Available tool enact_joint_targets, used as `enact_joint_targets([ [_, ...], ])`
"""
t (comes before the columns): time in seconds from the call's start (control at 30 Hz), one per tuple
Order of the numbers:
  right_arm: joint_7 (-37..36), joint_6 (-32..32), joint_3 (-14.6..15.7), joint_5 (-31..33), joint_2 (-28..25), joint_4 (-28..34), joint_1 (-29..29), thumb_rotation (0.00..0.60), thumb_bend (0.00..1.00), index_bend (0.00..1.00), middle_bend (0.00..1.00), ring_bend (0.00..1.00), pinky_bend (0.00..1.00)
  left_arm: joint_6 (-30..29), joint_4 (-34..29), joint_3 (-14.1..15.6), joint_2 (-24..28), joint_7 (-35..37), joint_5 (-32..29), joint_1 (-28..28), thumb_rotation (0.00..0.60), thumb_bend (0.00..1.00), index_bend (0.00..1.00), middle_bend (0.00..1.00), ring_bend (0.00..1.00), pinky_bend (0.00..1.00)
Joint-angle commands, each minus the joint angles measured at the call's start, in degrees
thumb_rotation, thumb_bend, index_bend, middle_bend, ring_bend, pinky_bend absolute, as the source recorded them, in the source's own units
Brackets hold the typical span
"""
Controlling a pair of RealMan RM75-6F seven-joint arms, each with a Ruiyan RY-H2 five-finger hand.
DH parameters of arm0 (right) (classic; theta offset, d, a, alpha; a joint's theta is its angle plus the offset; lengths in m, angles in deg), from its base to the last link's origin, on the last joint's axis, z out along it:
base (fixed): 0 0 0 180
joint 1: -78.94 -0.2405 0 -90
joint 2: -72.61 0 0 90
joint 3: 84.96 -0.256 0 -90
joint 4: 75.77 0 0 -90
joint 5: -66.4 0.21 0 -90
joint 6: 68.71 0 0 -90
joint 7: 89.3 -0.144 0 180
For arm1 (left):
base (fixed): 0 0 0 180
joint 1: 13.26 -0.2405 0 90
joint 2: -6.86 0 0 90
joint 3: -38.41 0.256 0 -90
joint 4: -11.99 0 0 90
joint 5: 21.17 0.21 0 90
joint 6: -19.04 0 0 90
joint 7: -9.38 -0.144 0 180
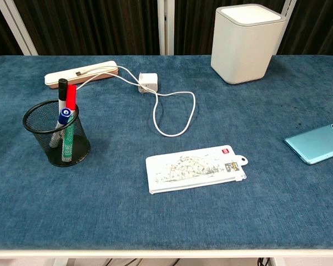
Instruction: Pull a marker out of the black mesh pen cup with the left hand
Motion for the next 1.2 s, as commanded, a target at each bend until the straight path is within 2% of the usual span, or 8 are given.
enact_joint_targets([
  [0.03,0.3,0.4,0.0,-0.4,-0.3,0.5,0.1,0.600,0.17,0.00,0.00,0.00,0.00,-0.2,-0.1,0.6,0.3,-0.4,1.4,-0.3,0.600,0.14,0.05,0.04,0.00,0.10],
  [0.27,1.2,1.4,-0.1,-0.7,-1.3,2.1,0.4,0.600,0.17,0.00,0.00,0.00,0.00,-1.0,-0.2,0.2,0.1,0.6,4.6,0.1,0.600,0.14,0.06,0.04,0.00,0.11],
  [0.43,1.7,1.9,-0.4,-0.9,-2.1,3.3,0.4,0.600,0.17,0.00,0.00,0.00,0.00,1.6,-2.8,-0.4,1.4,1.1,6.9,2.6,0.600,0.15,0.06,0.04,0.00,0.13],
  [0.6,2.4,1.2,-0.7,-0.6,-2.8,4.7,-0.1,0.600,0.17,0.00,0.00,0.00,0.00,10.8,-9.6,-2.4,5.7,1.4,4.1,8.0,0.600,0.18,0.08,0.04,0.00,0.13],
  [0.73,3.3,0.5,-1.1,-0.5,-3.6,6.1,-0.8,0.600,0.17,0.00,0.00,0.00,0.00,17.6,-12.3,-4.7,7.5,-0.5,0.7,12.7,0.600,0.19,0.08,0.05,0.01,0.15],
  [0.9,4.2,0.3,-1.4,-0.4,-4.2,7.4,-1.2,0.600,0.17,0.00,0.00,0.00,0.00,25.3,-12.8,-7.0,6.1,-0.4,-3.4,18.2,0.600,0.19,0.09,0.08,0.04,0.19],
  [1.0,5.7,0.6,-1.4,-0.2,-4.2,7.8,-1.1,0.600,0.17,0.00,0.00,0.00,0.00,31.9,-12.9,-8.2,5.3,3.3,-7.0,22.0,0.600,0.19,0.12,0.12,0.04,0.19],
  [1.2,5.7,1.4,-1.1,-0.1,-4.7,8.1,-0.3,0.600,0.17,0.00,0.00,0.00,0.00,38.0,-10.2,-9.0,2.7,6.6,-10.9,26.1,0.600,0.19,0.19,0.15,0.05,0.20],
])
